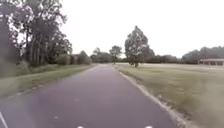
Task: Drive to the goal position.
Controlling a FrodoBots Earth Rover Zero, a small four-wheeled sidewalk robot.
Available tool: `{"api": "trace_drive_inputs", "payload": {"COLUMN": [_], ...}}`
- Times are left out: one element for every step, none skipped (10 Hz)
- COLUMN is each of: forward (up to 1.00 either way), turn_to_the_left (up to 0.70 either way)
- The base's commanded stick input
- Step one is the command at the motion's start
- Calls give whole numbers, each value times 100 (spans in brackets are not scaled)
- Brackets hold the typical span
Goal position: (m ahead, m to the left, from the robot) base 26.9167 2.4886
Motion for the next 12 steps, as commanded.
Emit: {"api": "trace_drive_inputs", "payload": {"forward": [70, 70, 70, 70, 70, 70, 70, 70, 70, 70, 70, 70], "turn_to_the_left": [0, 0, 0, 0, 0, 0, 0, 0, 0, 0, 0, 0]}}
